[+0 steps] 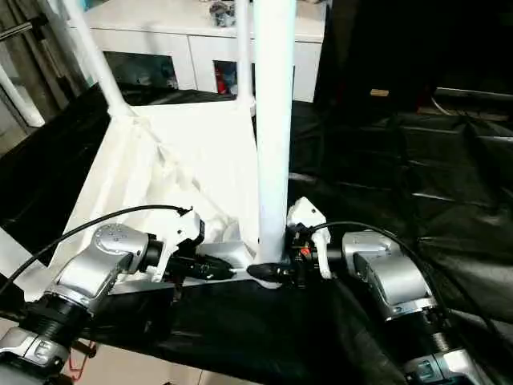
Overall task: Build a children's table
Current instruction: Rotate leg to tighten
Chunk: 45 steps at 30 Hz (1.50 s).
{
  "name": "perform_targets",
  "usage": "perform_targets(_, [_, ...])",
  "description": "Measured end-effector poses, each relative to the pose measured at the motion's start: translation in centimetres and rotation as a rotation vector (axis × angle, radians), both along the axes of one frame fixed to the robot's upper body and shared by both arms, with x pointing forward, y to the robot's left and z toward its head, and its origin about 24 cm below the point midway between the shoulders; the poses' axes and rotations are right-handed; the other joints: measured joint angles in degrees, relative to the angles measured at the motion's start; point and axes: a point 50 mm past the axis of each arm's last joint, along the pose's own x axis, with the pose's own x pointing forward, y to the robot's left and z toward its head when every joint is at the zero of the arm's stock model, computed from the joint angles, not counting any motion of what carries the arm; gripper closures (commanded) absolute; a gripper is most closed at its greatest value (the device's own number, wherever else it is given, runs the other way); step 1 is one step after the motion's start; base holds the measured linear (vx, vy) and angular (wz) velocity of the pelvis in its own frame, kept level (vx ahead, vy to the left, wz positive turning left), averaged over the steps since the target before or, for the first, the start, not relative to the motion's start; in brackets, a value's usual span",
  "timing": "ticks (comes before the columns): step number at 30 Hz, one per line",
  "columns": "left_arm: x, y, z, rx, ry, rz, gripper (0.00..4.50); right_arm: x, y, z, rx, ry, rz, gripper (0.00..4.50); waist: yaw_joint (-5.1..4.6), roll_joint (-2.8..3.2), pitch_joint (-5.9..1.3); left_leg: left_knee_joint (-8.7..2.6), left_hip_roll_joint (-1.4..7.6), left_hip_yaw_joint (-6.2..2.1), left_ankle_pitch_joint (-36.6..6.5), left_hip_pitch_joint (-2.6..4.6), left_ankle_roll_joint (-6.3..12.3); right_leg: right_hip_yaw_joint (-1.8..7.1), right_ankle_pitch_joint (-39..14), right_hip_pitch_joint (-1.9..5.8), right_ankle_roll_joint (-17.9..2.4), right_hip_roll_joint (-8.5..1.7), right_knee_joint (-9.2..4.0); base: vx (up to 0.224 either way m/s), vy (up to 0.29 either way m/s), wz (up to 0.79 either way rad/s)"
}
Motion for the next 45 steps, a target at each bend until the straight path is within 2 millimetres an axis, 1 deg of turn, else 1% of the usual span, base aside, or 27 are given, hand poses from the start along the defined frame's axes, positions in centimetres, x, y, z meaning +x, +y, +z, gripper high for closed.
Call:
perform_targets(2, [-0.2, 0.1, 0.0, 0.0, 0.005, -0.011, 4.5, -0.1, 0.2, 0.0, 0.009, 0.012, 0.016, 1.42, 0.05, 0.01, 0.0, -0.01, 0.0, 0.0, 0.0, 0.0, 0.0, -0.02, 0.0, 0.0, 0.0, 0.0, -0.01, 0.0, 0.0, 0.0])
perform_targets(4, [-0.2, 0.2, 0.0, -0.001, 0.011, -0.013, 4.5, -0.1, 0.2, 0.0, 0.008, 0.011, 0.019, 1.48, 0.06, 0.02, 0.0, 0.01, 0.0, 0.0, 0.0, 0.0, 0.01, -0.01, 0.0, 0.0, 0.0, 0.0, 0.0, 0.0, 0.0, 0.0])
perform_targets(6, [-0.2, 0.2, 0.0, -0.001, 0.013, -0.014, 4.5, -0.1, 0.3, 0.0, 0.008, 0.01, 0.02, 1.65, 0.04, 0.03, 0.0, 0.04, 0.0, 0.0, 0.0, 0.01, 0.0, 0.0, 0.0, 0.0, 0.0, 0.0, 0.02, 0.0, 0.0, 0.0])
perform_targets(10, [-0.2, 0.4, 0.0, -0.003, 0.022, -0.002, 4.5, -0.2, 0.5, -0.2, 0.014, -0.002, 0.007, 1.74, -0.17, 0.12, -0.01, 0.04, 0.01, 0.0, -0.02, 0.0, -0.04, 0.0, 0.0, 0.01, 0.0, 0.0, 0.06, 0.0, 0.0, 0.0])
perform_targets(12, [-0.1, 0.3, -0.1, -0.005, 0.021, 0.017, 4.5, -0.3, 0.5, -0.3, 0.02, -0.018, -0.03, 1.77, -0.17, 0.13, -0.01, 0.04, 0.01, 0.0, -0.01, 0.0, -0.04, 0.01, 0.01, 0.07, -0.01, 0.0, 0.08, 0.0, 0.0, 0.0])
perform_targets(14, [0.2, 0.0, -0.3, -0.006, 0.015, 0.069, 4.5, 0.0, 0.6, -0.6, 0.023, -0.043, -0.115, 1.81, -0.32, 0.16, -0.02, 0.06, 0.0, 0.01, 0.0, 0.06, -0.07, 0.07, 0.02, 0.15, -0.02, 0.0, 0.12, 0.0, 0.0, 0.0])
perform_targets(16, [1.0, -0.7, -0.3, -0.002, -0.001, 0.147, 4.5, 0.8, 0.7, -1.1, 0.031, -0.082, -0.27, 1.82, -0.59, 0.13, -0.02, 0.07, -0.01, 0.01, 0.08, 0.2, -0.18, 0.09, 0.05, 0.24, -0.06, 0.01, 0.11, 0.0, 0.0, 0.0])
perform_targets(17, [1.5, -1.3, -0.4, -0.003, -0.007, 0.204, 4.5, 1.6, 0.9, -1.3, 0.022, -0.107, -0.368, 1.84, -1.14, 0.19, -0.05, 0.06, -0.03, -0.02, 0.11, 0.29, -0.21, 0.14, -0.02, 0.26, 0.07, 0.0, 0.04, 0.0, 0.0, 0.0])
perform_targets(19, [2.0, -2.4, -0.4, -0.007, -0.016, 0.265, 4.5, 2.4, 0.8, -1.5, 0.01, -0.13, -0.478, 1.9, -1.79, 0.24, -0.1, 0.1, -0.04, -0.09, 0.13, 0.33, -0.24, 0.14, -0.08, 0.29, 0.18, -0.02, 0.0, 0.0, 0.0, 0.0])
perform_targets(20, [2.2, -3.0, -0.5, -0.007, -0.02, 0.302, 4.5, 2.8, 0.9, -1.6, 0.009, -0.134, -0.547, 1.93, -1.84, 0.41, -0.19, 0.08, -0.04, -0.11, 0.13, 0.4, -0.24, 0.13, -0.1, 0.38, 0.2, -0.02, -0.01, 0.0, 0.0, 0.0])
perform_targets(22, [2.6, -3.5, -0.6, -0.007, -0.027, 0.361, 4.5, 3.6, 1.5, -1.6, -0.006, -0.144, -0.645, 1.93, -2.18, 0.68, -0.34, 0.05, -0.05, -0.1, 0.13, 0.43, -0.24, 0.13, -0.1, 0.35, 0.22, -0.01, 0.0, 0.0, 0.0, 0.0])
perform_targets(23, [2.8, -3.7, -0.7, -0.006, -0.03, 0.383, 4.5, 3.9, 1.9, -1.7, -0.011, -0.149, -0.694, 1.93, -2.41, 0.75, -0.38, -0.01, -0.05, -0.12, 0.13, 0.42, -0.24, 0.08, -0.11, 0.35, 0.23, 0.0, 0.0, 0.0, 0.0, 0.0])
perform_targets(24, [2.8, -3.9, -0.7, -0.007, -0.031, 0.391, 4.5, 4.0, 2.0, -1.7, -0.016, -0.153, -0.713, 1.93, -2.45, 0.8, -0.42, -0.03, -0.05, -0.12, 0.13, 0.43, -0.24, 0.06, -0.11, 0.36, 0.23, 0.01, -0.01, 0.0, 0.0, 0.0])
perform_targets(25, [2.8, -4.0, -0.8, -0.006, -0.034, 0.401, 4.5, 4.1, 2.1, -1.6, -0.023, -0.162, -0.732, 1.4, -2.48, 0.87, -0.46, -0.08, -0.05, -0.11, 0.13, 0.42, -0.24, 0.05, -0.11, 0.36, 0.24, 0.01, -0.01, 0.0, 0.0, 0.0])
perform_targets(26, [2.8, -4.1, -0.8, -0.006, -0.034, 0.403, 4.5, 4.2, 2.2, -1.6, -0.024, -0.164, -0.74, 1.26, -2.48, 1.03, -0.55, -0.14, -0.05, -0.12, 0.13, 0.42, -0.24, 0.03, -0.12, 0.36, 0.25, 0.02, -0.01, 0.0, 0.0, 0.0])
perform_targets(29, [2.8, -4.1, -0.7, -0.007, -0.037, 0.403, 4.5, 4.1, 2.4, -1.6, -0.004, -0.152, -0.744, 1.25, -2.54, 1.08, -0.58, -0.16, -0.04, -0.12, 0.13, 0.38, -0.24, -0.02, -0.12, 0.36, 0.25, 0.03, -0.01, 0.0, 0.0, 0.0])
perform_targets(31, [2.8, -4.0, -0.7, -0.008, -0.038, 0.395, 4.5, 4.1, 2.3, -1.5, 0.01, -0.142, -0.738, 0.87, -2.61, 1.07, -0.58, -0.16, -0.05, -0.12, 0.13, 0.34, -0.24, 0.0, -0.11, 0.35, 0.24, 0.03, -0.04, 0.0, 0.0, 0.0])
perform_targets(33, [2.7, -3.9, -0.6, -0.008, -0.041, 0.381, 4.5, 3.8, 2.1, -1.4, 0.023, -0.135, -0.709, 0.77, -2.64, 1.07, -0.56, -0.16, -0.05, -0.12, 0.12, 0.3, -0.25, 0.0, -0.11, 0.33, 0.23, 0.03, -0.04, 0.0, 0.0, 0.0])
perform_targets(34, [2.7, -3.7, -0.5, -0.008, -0.045, 0.367, 4.5, 3.5, 1.8, -1.3, 0.031, -0.128, -0.672, 0.77, -2.59, 1.06, -0.54, -0.2, -0.05, -0.12, 0.12, 0.26, -0.25, 0.0, -0.08, 0.31, 0.18, 0.03, -0.04, 0.0, 0.0, 0.0])
perform_targets(35, [2.6, -3.5, -0.4, -0.009, -0.049, 0.351, 4.5, 3.3, 1.5, -1.2, 0.029, -0.127, -0.639, 0.6, -2.55, 1.02, -0.5, -0.22, -0.04, -0.12, 0.12, 0.23, -0.26, -0.03, -0.02, 0.28, 0.09, 0.03, -0.03, 0.0, 0.0, 0.0])
perform_targets(38, [2.4, -2.7, -0.3, -0.007, -0.044, 0.296, 4.5, 2.5, 0.9, -0.9, 0.015, -0.128, -0.522, 0.6, -2.26, 0.92, -0.43, -0.32, -0.03, -0.11, 0.11, 0.13, -0.26, -0.05, -0.05, 0.19, 0.12, 0.03, -0.05, 0.0, 0.0, 0.0])
perform_targets(39, [2.3, -2.3, -0.2, -0.007, -0.041, 0.268, 4.5, 2.2, 0.6, -0.7, 0.014, -0.119, -0.463, 0.6, -1.9, 0.79, -0.34, -0.36, -0.03, -0.1, 0.12, 0.07, -0.25, -0.05, -0.05, 0.12, 0.13, 0.03, -0.06, 0.0, 0.0, 0.0])
perform_targets(45, [1.6, -0.7, 0.1, -0.005, -0.011, 0.147, 4.5, 1.1, -0.1, -0.2, 0.006, -0.08, -0.241, 0.6, -1.49, 0.35, -0.06, -0.35, -0.01, -0.07, 0.18, -0.12, -0.14, -0.07, -0.07, -0.04, 0.1, 0.03, -0.1, 0.0, 0.0, 0.0])
